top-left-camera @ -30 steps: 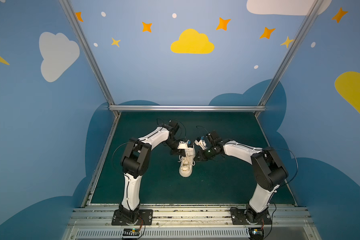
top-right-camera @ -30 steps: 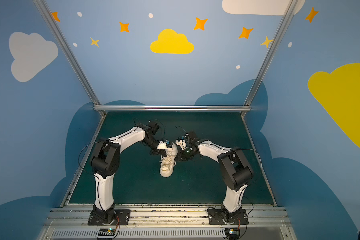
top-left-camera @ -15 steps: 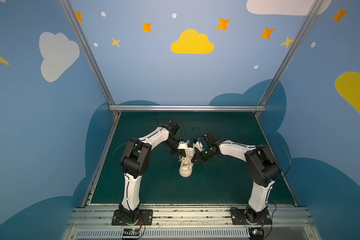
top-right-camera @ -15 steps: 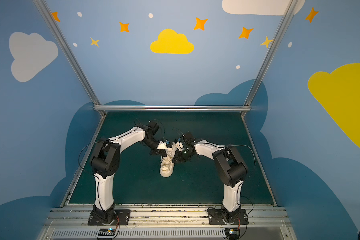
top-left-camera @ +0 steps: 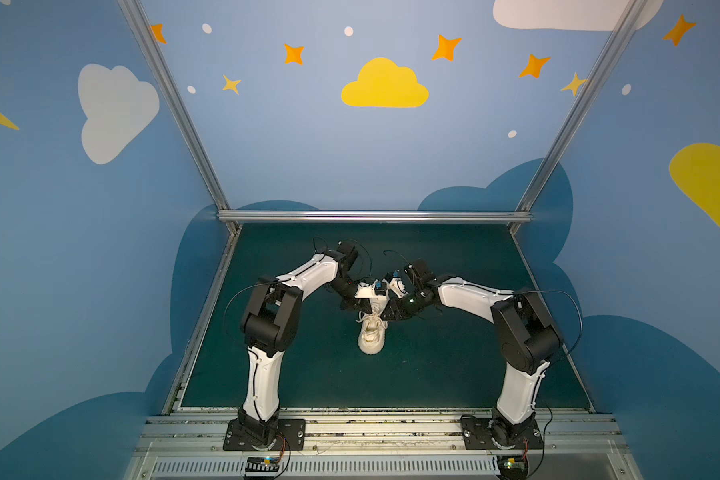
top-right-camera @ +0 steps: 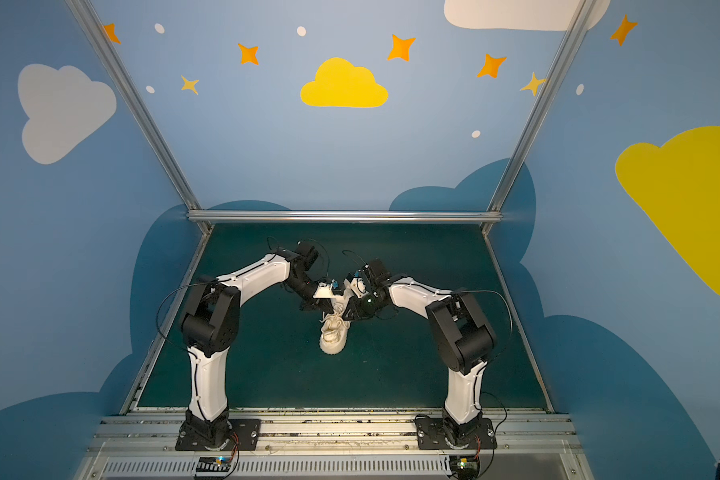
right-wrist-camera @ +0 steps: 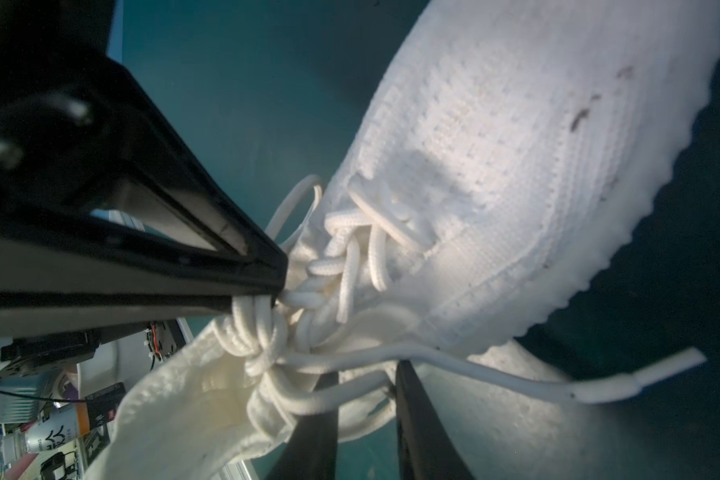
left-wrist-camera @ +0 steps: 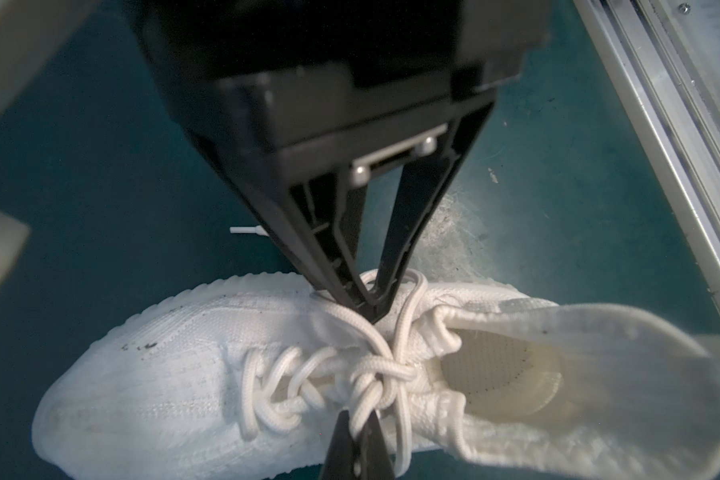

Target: Tie the shoes

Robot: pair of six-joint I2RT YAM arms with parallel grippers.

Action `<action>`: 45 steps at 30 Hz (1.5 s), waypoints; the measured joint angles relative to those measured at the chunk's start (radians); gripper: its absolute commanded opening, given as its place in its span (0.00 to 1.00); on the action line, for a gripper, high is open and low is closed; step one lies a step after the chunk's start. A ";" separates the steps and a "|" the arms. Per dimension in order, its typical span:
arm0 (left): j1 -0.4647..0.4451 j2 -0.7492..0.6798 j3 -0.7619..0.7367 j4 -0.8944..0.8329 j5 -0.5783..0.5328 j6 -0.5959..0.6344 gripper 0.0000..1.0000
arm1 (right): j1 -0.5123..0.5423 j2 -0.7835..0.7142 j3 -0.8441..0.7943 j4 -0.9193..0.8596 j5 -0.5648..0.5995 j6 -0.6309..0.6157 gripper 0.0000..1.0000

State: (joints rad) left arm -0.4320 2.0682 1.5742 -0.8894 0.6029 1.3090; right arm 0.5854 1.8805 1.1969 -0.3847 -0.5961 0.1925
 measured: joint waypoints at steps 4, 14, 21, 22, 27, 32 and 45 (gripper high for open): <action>0.000 0.000 0.000 0.000 0.000 0.000 0.03 | 0.002 -0.011 0.000 -0.016 0.010 -0.023 0.24; 0.003 0.000 -0.001 0.001 0.000 0.000 0.03 | 0.002 -0.016 0.026 -0.062 0.019 -0.058 0.00; 0.006 -0.010 -0.009 0.001 -0.001 -0.001 0.03 | -0.004 -0.046 0.009 -0.069 0.042 -0.036 0.19; 0.006 -0.012 -0.010 0.001 -0.001 -0.001 0.03 | -0.004 -0.054 0.004 -0.069 0.046 -0.030 0.25; 0.006 -0.019 -0.018 0.003 0.000 -0.001 0.03 | -0.004 -0.067 -0.002 -0.068 0.061 -0.036 0.29; 0.006 -0.021 -0.031 0.006 0.001 -0.001 0.03 | 0.000 -0.059 0.009 -0.069 0.062 -0.051 0.34; 0.006 -0.021 -0.035 0.016 0.006 -0.004 0.03 | 0.006 -0.048 0.005 0.012 0.100 -0.181 0.37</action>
State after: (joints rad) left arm -0.4255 2.0472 1.5391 -0.8734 0.6094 1.3048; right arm 0.5911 1.8320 1.2022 -0.3729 -0.4957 0.0116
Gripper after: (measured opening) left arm 0.048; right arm 0.377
